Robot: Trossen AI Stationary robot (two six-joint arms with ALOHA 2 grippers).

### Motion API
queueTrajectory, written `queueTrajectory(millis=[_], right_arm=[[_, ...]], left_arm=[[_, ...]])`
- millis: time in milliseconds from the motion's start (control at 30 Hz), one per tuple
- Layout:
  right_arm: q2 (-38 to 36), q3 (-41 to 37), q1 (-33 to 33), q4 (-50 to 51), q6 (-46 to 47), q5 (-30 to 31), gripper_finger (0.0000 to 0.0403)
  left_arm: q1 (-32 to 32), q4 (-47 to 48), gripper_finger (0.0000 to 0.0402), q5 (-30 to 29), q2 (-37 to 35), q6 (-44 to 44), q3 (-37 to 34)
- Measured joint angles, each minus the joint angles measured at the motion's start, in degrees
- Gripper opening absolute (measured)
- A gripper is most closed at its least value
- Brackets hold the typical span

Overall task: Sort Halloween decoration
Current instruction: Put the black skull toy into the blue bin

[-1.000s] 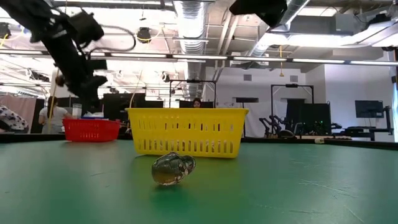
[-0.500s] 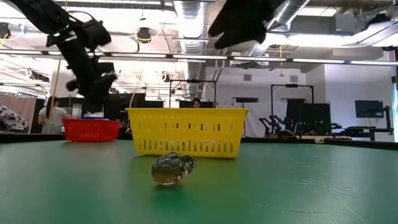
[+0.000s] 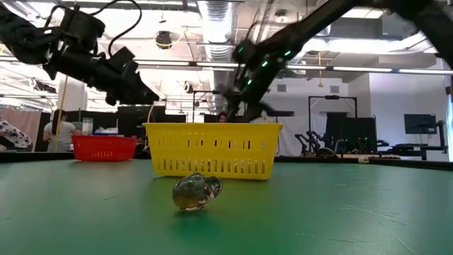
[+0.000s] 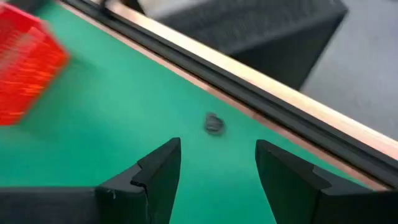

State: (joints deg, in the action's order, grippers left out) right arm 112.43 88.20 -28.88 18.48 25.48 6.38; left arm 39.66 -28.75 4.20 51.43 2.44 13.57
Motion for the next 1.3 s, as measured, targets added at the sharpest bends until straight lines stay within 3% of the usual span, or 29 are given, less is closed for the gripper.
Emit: queueTrajectory(millis=[100,267,500,900,1300], right_arm=[[8.63,10.76,-2.36,8.0,-0.16,-0.69,0.0239],[20.66,28.99,-3.58,21.36,-3.02,-3.28,0.0239],[31.12,46.14,-3.54,31.01,-4.42,-4.95,0.0239],[34.0,45.55,-3.83,29.37,-6.06,-8.02,0.0225],[33.98,45.55,-3.65,29.22,-4.45,-9.83,0.0136]], left_arm=[[1.58,-1.45,0.0204,-1.98,-0.6,-1.94,-0.14],[4.17,-0.58,0.0204,-0.1,-0.49,-3.07,-0.21],[5.73,1.01,0.0204,0.07,-0.45,-4.69,-0.21],[6.12,1.49,0.0204,-0.31,-0.45,-4.48,-0.21],[6.12,1.48,0.0204,-0.34,-0.45,-4.38,-0.21]])
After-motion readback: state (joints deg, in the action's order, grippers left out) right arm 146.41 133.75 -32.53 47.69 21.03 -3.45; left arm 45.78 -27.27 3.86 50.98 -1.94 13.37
